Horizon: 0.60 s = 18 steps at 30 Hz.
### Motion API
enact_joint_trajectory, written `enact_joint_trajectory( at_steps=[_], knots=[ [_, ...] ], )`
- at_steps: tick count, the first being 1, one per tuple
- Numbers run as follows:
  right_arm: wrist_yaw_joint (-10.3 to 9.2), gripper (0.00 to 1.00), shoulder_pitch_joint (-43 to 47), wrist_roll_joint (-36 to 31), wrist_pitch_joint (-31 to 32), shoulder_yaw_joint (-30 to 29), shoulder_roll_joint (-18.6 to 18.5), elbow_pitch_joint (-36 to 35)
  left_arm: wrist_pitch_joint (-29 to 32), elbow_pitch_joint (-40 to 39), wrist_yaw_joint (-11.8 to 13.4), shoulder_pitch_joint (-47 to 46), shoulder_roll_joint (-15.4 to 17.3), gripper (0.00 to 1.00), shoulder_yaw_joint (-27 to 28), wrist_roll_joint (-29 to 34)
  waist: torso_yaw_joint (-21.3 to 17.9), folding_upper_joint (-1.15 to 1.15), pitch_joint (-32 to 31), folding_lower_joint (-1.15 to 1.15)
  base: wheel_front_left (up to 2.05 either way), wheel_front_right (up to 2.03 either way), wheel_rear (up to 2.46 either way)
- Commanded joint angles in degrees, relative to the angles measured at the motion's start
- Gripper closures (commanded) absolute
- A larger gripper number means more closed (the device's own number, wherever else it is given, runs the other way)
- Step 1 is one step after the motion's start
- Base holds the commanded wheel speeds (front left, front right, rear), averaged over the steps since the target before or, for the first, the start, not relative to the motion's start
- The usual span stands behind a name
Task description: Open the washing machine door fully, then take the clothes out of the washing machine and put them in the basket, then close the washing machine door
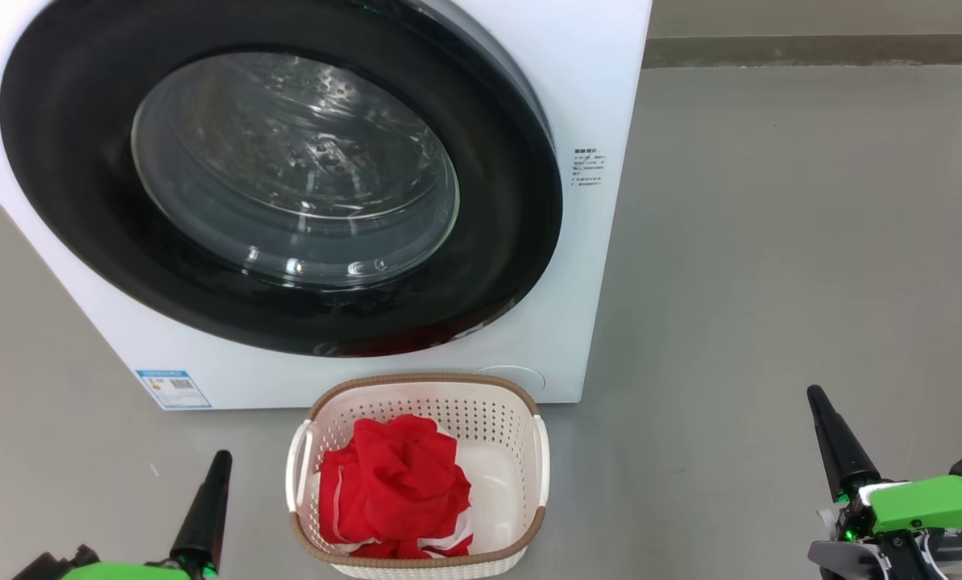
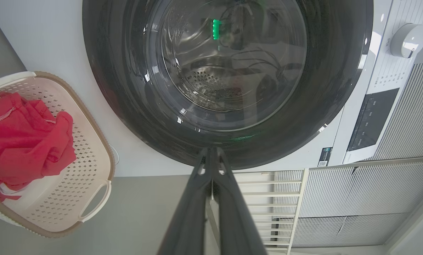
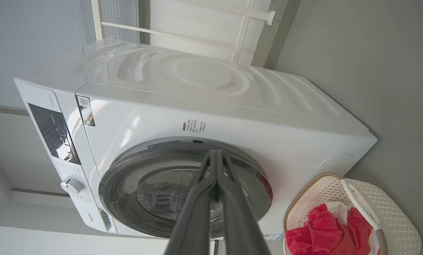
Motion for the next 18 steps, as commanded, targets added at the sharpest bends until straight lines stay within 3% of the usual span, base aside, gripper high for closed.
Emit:
enact_joint_trajectory(
  at_steps=[1, 18],
  knots=[
    [-0.04, 1.0, -2.9, 1.6, 0.5, 0.8, -1.0, -1.7, 0.6, -1.6, -0.4, -2.6, 0.4, 1.0, 2.2, -1.5, 0.0, 0.0, 0.0, 0.0, 0.0, 0.0, 0.0],
    [-0.04, 1.0, -3.4, 4.1, 1.5, 0.2, -0.8, -1.7, 1.3, -1.6, -0.4, -2.9, 0.2, 1.0, 2.5, -4.0, 0.1, 0.0, -0.1, 0.0, 0.0, 0.0, 0.0]
  ],
)
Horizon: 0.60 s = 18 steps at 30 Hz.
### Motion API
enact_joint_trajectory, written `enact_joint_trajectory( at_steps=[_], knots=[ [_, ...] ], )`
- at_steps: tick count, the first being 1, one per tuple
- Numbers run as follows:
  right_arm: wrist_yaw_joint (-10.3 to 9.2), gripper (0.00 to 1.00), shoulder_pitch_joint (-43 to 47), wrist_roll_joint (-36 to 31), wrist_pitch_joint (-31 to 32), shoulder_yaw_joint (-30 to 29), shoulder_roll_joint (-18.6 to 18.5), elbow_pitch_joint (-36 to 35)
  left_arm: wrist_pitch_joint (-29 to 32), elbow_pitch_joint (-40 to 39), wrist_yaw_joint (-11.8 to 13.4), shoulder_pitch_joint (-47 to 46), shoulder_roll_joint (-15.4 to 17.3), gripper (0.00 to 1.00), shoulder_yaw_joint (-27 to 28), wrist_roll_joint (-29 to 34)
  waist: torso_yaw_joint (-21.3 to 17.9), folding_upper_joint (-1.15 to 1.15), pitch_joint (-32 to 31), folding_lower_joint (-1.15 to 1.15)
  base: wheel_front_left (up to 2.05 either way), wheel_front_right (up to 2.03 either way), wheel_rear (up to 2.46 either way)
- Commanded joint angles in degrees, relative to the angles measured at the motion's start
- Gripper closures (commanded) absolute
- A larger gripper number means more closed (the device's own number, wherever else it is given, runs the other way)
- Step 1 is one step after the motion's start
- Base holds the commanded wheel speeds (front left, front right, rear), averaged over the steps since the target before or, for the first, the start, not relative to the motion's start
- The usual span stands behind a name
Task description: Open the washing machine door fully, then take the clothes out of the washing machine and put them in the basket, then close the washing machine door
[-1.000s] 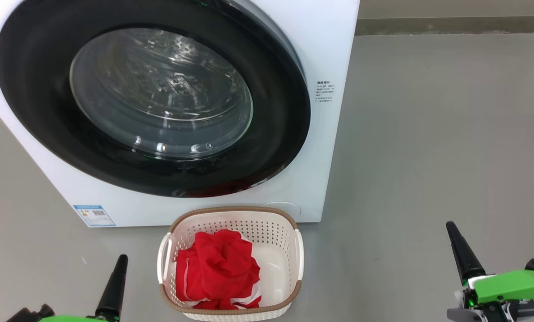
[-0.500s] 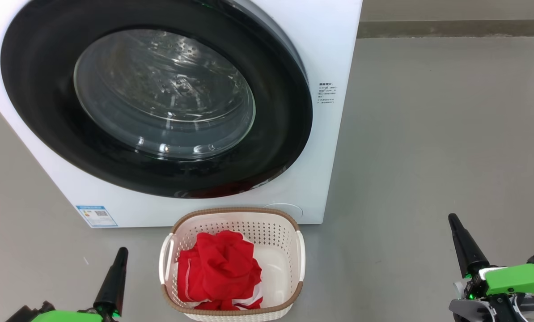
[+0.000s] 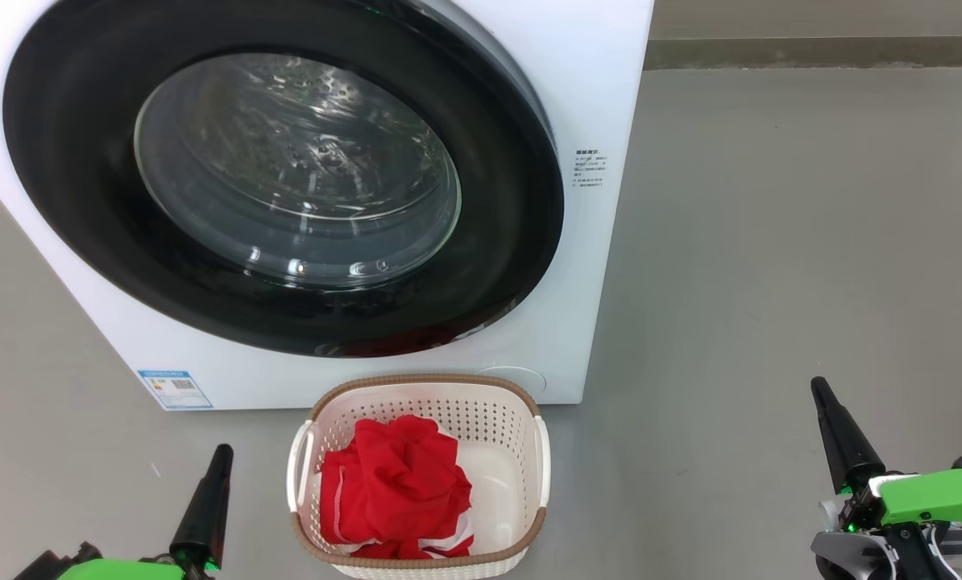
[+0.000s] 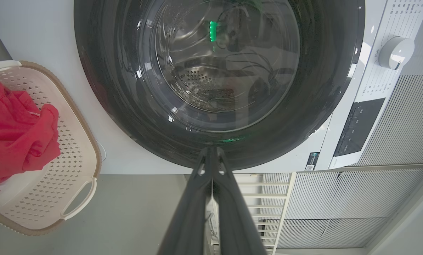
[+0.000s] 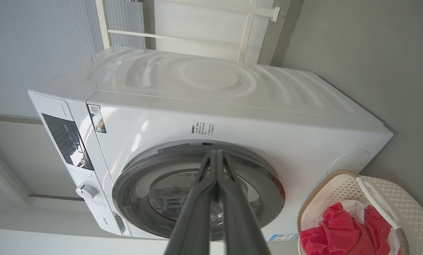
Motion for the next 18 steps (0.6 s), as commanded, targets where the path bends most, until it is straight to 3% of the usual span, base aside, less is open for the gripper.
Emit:
enact_joint_trajectory(
  at_steps=[1, 18],
  knots=[
    [0.03, 1.0, -2.6, 0.3, 0.4, 0.9, -0.8, -1.7, 0.2, -1.6, -0.4, -2.3, 0.6, 1.0, 2.1, -0.4, 0.0, 0.0, 0.0, 0.0, 0.0, 0.0, 0.0],
    [0.03, 1.0, -2.6, 0.0, 0.7, 0.5, -0.6, -1.7, 0.2, -1.6, -0.4, -2.3, 0.6, 1.0, 2.1, -0.4, 0.0, 0.0, 0.0, 0.0, 0.0, 0.0, 0.0]
  ],
)
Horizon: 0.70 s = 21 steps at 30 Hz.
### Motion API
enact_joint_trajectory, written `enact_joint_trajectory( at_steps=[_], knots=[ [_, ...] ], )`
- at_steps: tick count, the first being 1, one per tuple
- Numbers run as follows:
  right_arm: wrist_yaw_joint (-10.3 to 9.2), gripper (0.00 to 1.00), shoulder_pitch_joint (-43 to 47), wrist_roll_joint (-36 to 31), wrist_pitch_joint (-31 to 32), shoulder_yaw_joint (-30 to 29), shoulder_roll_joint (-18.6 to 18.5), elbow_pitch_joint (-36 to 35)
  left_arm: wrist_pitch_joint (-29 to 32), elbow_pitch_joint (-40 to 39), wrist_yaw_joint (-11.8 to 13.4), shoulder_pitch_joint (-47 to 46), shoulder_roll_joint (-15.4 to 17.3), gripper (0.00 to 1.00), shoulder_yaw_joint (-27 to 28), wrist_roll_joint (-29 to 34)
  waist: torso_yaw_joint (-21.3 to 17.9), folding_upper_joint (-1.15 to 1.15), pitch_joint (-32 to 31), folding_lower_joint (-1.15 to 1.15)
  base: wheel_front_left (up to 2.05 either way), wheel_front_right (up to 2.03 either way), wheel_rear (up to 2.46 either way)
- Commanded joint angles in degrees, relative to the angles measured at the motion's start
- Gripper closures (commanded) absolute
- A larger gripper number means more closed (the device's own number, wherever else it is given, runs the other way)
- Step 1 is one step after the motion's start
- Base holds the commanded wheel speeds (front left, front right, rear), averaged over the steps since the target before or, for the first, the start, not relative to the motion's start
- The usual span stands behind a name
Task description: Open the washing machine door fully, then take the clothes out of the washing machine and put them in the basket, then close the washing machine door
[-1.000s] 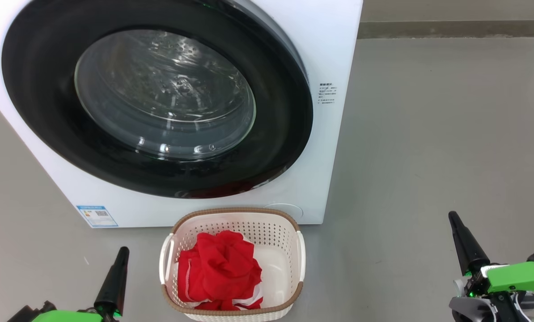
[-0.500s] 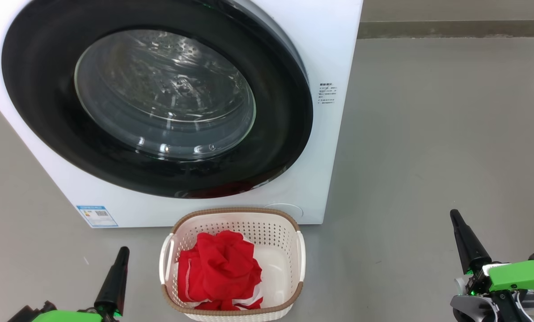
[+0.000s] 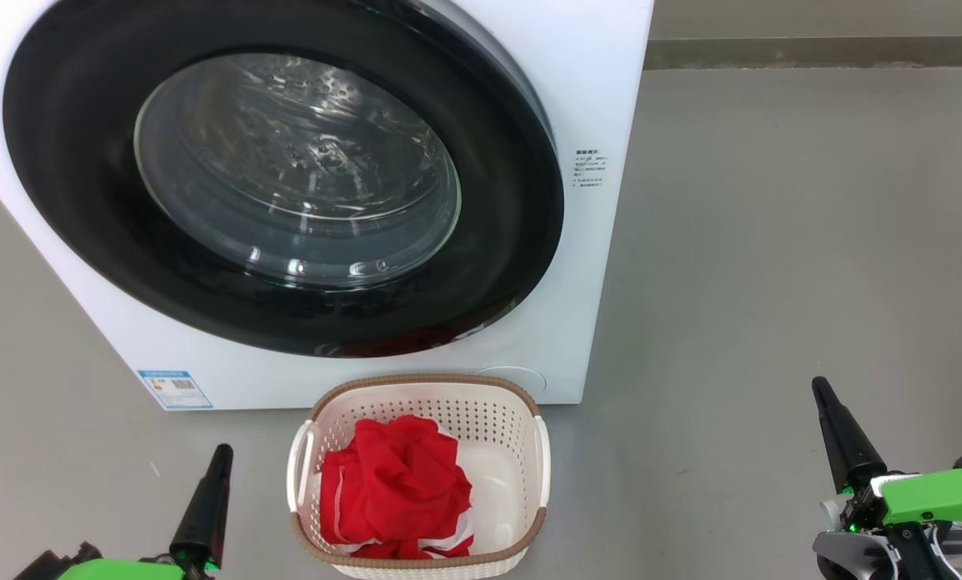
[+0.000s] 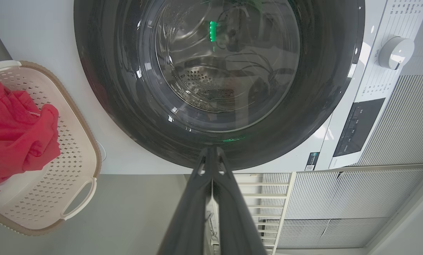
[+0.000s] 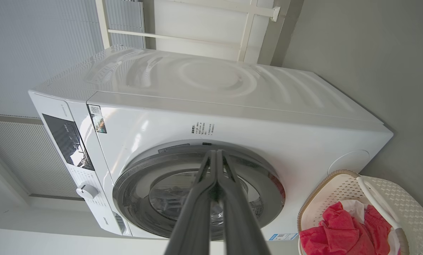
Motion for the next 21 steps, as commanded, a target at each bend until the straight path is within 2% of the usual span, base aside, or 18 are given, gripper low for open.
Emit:
enact_joint_trajectory(
  at_steps=[1, 21],
  knots=[
    [0.03, 1.0, -2.6, 0.0, 0.2, 0.9, -0.6, -1.7, 0.2, -1.6, -0.4, -2.3, 0.6, 1.0, 2.1, -0.4, 0.0, 0.0, 0.0, -0.01, 0.0, 0.0, 0.0],
    [0.03, 1.0, -2.6, -0.2, 0.5, 0.6, -0.4, -1.6, 0.2, -1.6, -0.4, -2.3, 0.6, 1.0, 2.1, -0.4, 0.0, 0.0, 0.0, -0.01, 0.0, 0.0, 0.0]
  ],
)
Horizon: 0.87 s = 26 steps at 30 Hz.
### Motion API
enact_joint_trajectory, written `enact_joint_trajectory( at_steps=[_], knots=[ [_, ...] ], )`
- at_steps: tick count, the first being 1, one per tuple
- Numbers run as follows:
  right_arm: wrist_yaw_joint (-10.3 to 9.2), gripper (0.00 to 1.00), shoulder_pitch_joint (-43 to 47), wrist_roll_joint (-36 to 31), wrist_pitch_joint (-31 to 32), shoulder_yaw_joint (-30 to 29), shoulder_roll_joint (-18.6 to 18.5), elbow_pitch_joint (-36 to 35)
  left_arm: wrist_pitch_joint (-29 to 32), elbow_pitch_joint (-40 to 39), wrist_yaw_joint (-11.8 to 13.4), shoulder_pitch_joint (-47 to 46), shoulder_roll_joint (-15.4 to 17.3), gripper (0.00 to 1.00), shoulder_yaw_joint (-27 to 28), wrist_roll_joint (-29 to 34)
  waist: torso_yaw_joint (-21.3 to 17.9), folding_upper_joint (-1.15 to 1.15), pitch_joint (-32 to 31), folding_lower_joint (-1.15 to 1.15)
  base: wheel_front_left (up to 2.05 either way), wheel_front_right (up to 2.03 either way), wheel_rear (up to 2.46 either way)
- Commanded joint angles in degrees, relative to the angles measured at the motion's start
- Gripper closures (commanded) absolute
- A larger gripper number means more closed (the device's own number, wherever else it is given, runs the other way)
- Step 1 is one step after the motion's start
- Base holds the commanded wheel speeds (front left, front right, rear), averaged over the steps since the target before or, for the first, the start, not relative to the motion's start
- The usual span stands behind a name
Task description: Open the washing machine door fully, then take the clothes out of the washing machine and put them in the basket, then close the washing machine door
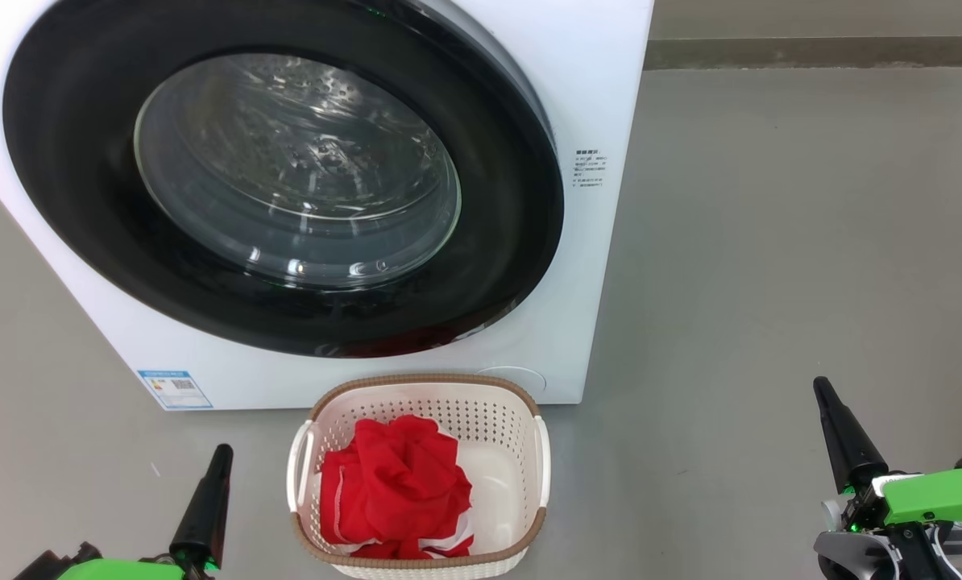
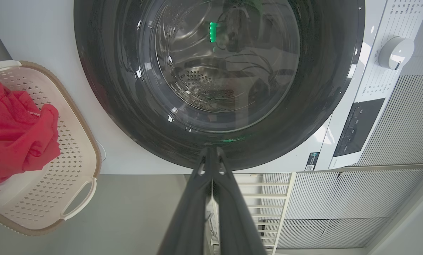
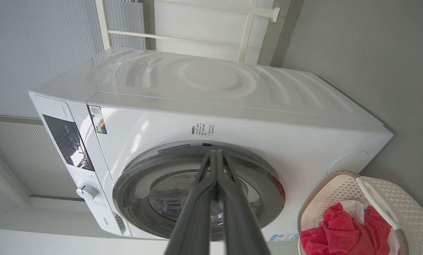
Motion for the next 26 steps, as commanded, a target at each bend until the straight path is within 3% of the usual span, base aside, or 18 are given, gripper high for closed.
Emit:
enact_joint_trajectory(
  at_steps=[1, 26],
  knots=[
    [0.03, 1.0, -2.6, -0.1, 0.3, 0.9, -0.5, -1.6, 0.2, -1.6, -0.4, -2.3, 0.6, 1.0, 2.1, -0.4, 0.0, 0.0, 0.0, 0.0, 0.0, 0.0, 0.0],
    [0.03, 1.0, -2.6, -0.3, 0.6, 0.6, -0.3, -1.6, 0.2, -1.6, -0.4, -2.3, 0.6, 1.0, 2.1, -0.4, 0.0, 0.0, 0.0, 0.0, 0.0, 0.0, 0.0]
  ],
)
